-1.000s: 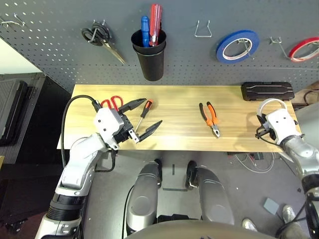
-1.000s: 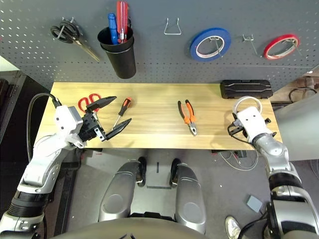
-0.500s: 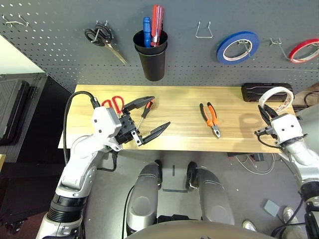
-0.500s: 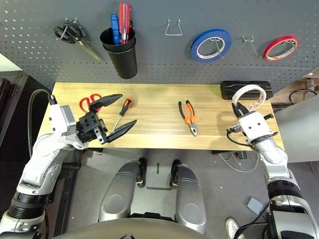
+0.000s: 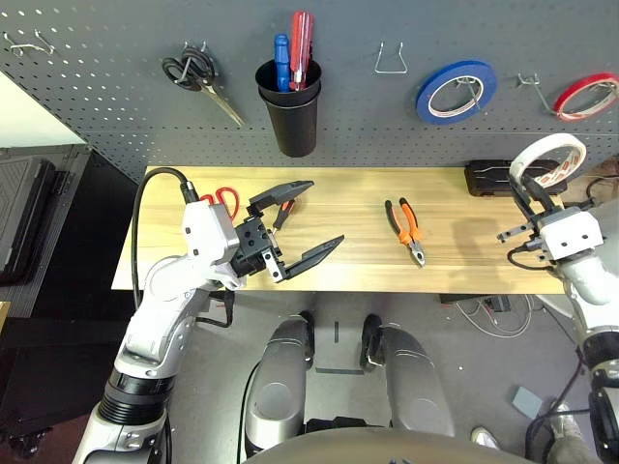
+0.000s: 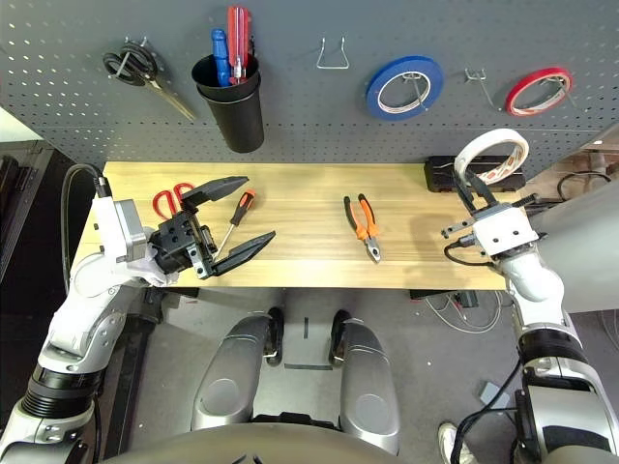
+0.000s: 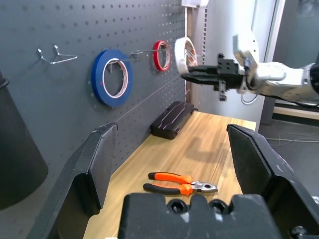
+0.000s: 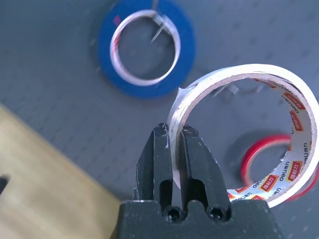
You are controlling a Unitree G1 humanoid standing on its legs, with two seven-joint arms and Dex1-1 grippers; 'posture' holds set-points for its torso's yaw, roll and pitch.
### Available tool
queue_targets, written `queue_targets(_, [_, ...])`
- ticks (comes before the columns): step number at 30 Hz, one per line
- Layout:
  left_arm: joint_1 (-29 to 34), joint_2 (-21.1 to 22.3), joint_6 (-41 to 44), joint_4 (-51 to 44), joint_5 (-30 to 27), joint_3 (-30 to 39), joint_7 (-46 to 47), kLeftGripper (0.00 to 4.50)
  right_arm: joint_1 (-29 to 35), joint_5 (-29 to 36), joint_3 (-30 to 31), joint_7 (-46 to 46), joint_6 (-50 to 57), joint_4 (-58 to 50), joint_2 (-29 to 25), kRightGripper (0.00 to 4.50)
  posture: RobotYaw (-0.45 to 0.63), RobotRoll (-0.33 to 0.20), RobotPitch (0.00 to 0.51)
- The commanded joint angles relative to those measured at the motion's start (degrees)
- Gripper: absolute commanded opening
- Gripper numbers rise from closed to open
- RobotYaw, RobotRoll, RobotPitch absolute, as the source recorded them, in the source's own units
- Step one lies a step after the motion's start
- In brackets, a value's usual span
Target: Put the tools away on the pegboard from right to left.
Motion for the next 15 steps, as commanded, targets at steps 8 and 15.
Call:
queue_targets(8, [-1.1, 0.2, 0.4, 0.4, 0.6, -1.4, -0.9, 4.5, -11.3, -2.4, 0.8, -1.9, 7.1, 7.8, -0.3, 0.05, 0.2, 0.0, 0.212])
queue_targets(15, [-1.1, 1.1, 1.2, 0.6, 1.3, -1.2, -0.3, 4.5, -18.8, -5.2, 2.6, -3.6, 13.4, 13.6, 0.0, 0.05, 0.21, 0.0, 0.216])
